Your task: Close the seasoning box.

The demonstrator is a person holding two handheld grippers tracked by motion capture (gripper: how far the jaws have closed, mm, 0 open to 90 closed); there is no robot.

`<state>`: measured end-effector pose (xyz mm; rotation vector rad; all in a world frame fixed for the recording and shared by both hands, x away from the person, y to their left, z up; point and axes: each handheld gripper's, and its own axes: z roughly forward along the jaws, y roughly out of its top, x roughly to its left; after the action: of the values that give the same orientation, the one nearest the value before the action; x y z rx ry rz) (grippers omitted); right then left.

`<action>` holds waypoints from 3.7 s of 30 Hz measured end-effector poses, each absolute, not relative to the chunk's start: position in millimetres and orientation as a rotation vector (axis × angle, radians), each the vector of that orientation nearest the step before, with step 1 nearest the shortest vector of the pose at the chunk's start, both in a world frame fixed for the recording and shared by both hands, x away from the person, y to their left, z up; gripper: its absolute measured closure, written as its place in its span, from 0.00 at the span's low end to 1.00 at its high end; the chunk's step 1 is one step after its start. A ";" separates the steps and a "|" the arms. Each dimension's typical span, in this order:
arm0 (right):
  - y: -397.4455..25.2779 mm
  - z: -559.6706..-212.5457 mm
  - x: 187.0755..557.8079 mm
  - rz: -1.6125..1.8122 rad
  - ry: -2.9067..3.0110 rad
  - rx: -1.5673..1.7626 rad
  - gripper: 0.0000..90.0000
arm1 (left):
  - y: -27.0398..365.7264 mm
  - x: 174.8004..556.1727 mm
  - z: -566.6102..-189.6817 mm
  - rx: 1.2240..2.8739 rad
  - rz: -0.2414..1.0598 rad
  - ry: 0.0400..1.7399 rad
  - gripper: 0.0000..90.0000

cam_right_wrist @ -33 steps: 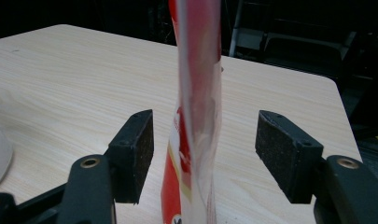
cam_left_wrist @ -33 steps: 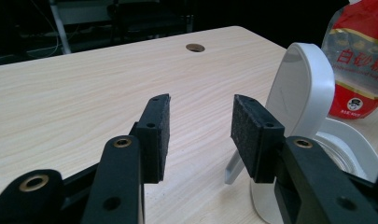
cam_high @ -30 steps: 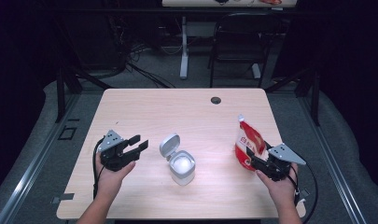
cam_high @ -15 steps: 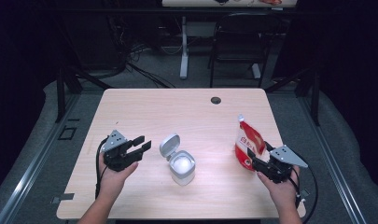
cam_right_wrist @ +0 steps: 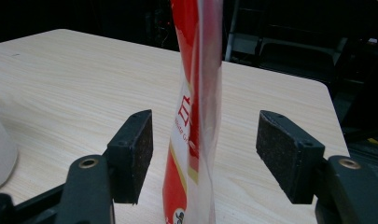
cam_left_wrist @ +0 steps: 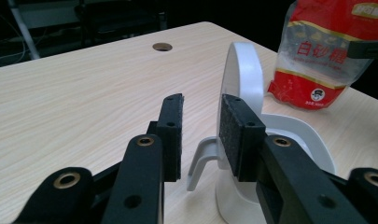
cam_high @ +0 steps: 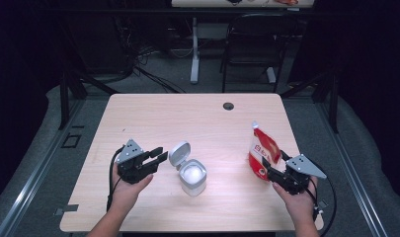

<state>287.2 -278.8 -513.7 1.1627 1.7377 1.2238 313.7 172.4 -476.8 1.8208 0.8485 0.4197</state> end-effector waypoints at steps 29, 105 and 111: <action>-280.7 -516.6 289.5 1.220 1.746 1.170 0.41 | 164.6 307.0 -475.4 1.837 0.410 0.806 0.79; -276.1 -522.6 292.1 1.216 1.773 1.179 0.41 | 235.0 324.7 -535.3 1.868 0.455 1.082 0.51; -274.8 -524.6 292.6 1.213 1.789 1.180 0.41 | 237.9 326.2 -546.7 1.902 0.476 1.104 0.51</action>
<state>292.6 -274.8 -524.6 1.1796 1.7891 1.2129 326.2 237.9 -546.7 1.9017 1.1035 0.4763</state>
